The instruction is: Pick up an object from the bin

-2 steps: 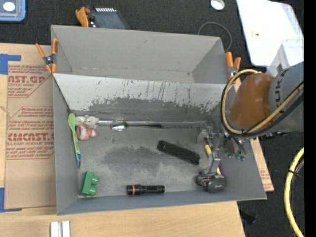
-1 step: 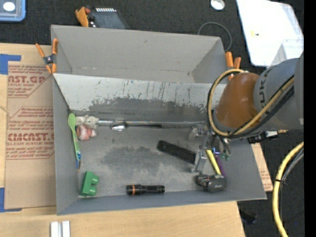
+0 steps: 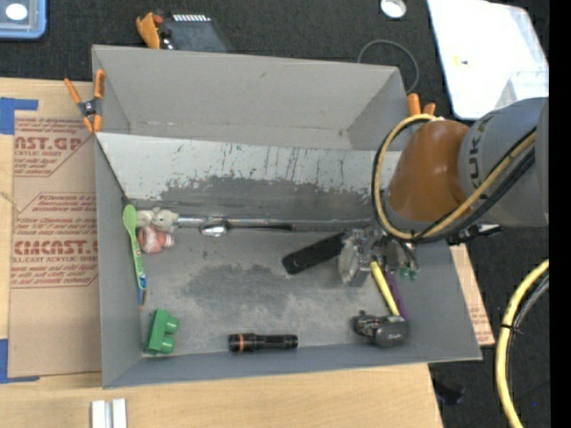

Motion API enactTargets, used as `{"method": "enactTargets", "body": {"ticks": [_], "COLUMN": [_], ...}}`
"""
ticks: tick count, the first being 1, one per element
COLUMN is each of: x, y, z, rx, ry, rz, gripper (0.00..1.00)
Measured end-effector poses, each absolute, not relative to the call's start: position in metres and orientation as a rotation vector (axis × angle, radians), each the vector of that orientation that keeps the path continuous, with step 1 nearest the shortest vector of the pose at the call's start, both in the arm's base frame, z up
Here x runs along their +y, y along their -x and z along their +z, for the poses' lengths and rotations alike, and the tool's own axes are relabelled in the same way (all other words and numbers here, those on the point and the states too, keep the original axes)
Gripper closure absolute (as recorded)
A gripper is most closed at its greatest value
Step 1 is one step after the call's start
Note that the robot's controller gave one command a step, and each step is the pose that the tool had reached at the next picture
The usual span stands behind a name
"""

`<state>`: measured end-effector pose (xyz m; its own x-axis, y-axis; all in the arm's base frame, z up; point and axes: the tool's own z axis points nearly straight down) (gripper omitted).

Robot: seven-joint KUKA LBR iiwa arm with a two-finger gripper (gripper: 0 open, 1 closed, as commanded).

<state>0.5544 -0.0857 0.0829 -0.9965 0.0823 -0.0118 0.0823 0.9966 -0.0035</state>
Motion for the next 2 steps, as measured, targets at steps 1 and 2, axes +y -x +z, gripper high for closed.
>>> {"method": "enactTargets", "body": {"ticks": [1, 2], "x": [-0.086, -0.071], "y": [-0.554, -0.56], "z": [0.083, 0.138], "rx": [3.127, 3.133], "ry": [-0.128, 0.006], "rz": [-0.006, -0.007], "gripper": [1.0, 1.0]}}
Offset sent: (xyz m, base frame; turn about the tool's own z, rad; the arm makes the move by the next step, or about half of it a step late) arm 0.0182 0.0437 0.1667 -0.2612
